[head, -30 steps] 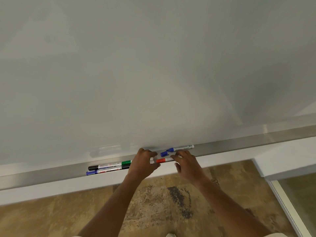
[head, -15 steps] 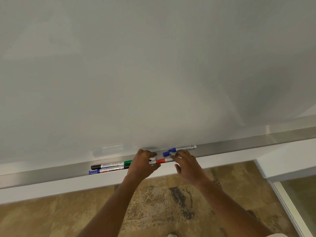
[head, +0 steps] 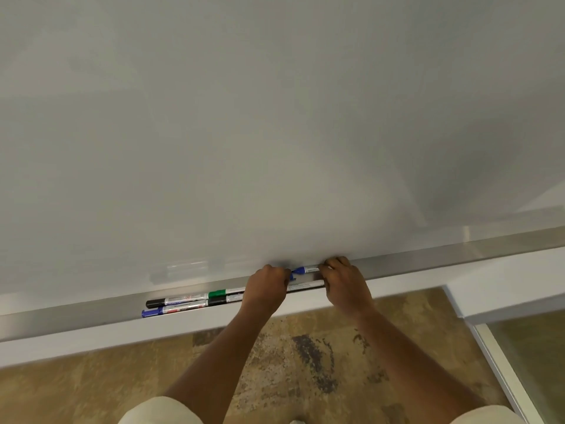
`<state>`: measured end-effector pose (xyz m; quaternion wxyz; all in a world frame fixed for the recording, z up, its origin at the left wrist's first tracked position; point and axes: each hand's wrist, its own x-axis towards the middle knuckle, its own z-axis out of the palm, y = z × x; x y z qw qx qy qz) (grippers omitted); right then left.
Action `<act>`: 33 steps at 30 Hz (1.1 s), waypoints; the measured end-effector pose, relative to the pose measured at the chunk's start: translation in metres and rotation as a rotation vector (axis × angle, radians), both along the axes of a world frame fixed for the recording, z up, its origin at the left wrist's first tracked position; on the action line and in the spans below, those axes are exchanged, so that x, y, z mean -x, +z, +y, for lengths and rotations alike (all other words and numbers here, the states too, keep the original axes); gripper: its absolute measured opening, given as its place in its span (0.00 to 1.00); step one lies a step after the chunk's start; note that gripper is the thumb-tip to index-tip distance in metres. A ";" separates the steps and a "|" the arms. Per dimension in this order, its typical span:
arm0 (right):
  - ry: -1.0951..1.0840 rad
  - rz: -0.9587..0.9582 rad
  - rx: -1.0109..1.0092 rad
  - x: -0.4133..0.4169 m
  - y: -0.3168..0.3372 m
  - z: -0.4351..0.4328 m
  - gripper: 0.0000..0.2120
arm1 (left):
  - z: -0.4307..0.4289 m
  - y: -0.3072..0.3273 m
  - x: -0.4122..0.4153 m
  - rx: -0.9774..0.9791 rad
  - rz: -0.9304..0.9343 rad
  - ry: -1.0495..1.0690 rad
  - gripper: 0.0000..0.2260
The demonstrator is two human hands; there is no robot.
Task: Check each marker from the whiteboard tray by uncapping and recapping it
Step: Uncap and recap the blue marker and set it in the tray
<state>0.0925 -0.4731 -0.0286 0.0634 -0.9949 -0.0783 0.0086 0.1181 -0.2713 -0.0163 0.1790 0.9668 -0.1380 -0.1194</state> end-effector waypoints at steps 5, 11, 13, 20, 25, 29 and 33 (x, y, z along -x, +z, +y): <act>0.006 0.022 0.076 -0.002 0.001 -0.002 0.11 | -0.006 -0.011 -0.005 -0.054 0.012 -0.006 0.11; 0.024 0.057 0.085 -0.005 0.003 -0.006 0.09 | -0.009 -0.013 -0.012 -0.023 0.024 0.021 0.11; 0.026 0.056 0.088 -0.005 0.004 -0.005 0.09 | -0.008 -0.014 -0.014 -0.003 0.028 0.031 0.11; 0.020 0.024 0.162 -0.002 0.005 -0.005 0.09 | -0.002 -0.019 -0.011 0.020 -0.012 0.017 0.10; 0.021 -0.031 0.164 0.005 0.005 -0.006 0.10 | 0.000 -0.015 -0.009 0.033 -0.067 -0.001 0.10; -0.007 -0.098 0.120 0.008 0.008 -0.007 0.12 | 0.002 -0.010 -0.007 0.068 -0.094 -0.004 0.10; -0.018 -0.194 0.045 0.011 0.013 -0.009 0.14 | 0.010 0.001 -0.002 0.148 -0.113 -0.013 0.09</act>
